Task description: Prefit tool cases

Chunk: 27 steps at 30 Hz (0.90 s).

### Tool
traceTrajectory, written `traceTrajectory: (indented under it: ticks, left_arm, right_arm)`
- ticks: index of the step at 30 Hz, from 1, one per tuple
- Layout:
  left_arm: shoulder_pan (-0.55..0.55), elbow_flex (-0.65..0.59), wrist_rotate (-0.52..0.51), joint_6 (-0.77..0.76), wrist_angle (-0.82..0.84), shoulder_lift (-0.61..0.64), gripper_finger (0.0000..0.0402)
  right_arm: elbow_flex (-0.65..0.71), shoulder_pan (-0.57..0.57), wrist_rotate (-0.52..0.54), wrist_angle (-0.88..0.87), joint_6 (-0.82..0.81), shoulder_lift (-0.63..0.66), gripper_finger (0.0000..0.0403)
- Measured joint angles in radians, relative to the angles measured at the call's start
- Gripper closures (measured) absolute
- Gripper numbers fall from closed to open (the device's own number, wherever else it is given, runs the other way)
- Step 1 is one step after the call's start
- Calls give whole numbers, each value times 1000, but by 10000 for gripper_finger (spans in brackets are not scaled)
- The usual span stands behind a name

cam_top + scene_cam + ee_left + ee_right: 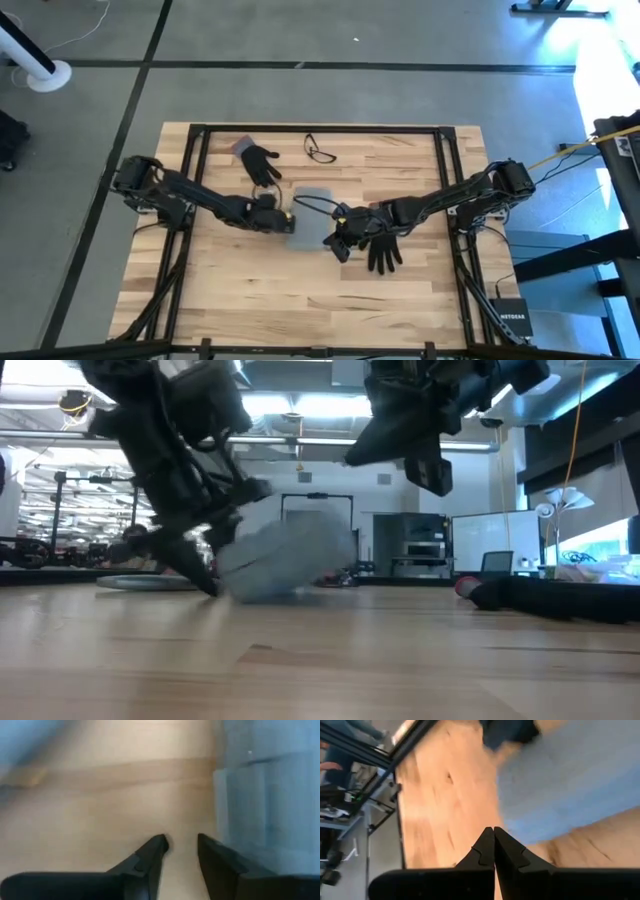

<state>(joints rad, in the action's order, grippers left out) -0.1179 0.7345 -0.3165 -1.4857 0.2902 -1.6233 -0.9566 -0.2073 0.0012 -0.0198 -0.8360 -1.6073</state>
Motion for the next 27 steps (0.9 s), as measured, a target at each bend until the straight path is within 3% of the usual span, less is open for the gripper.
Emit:
traceTrajectory:
  ticks: [4,10,15,22,27]
  left_arm:
    - [11,1,1,13,64,37,293]
    - [11,14,-29,38,15,71,293]
    - [41,62,-82,193,35,139,293]
    - [122,147,-151,441,207,283,293]
    - [142,146,-116,553,193,308,293]
  right_arm:
    - [0,0,16,7,2,0,403]
    - [0,0,52,8,3,0,403]
    - [0,26,113,-7,-46,0,403]
    - [0,116,121,-33,-77,0,403]
    - [0,166,104,-31,-79,0,403]
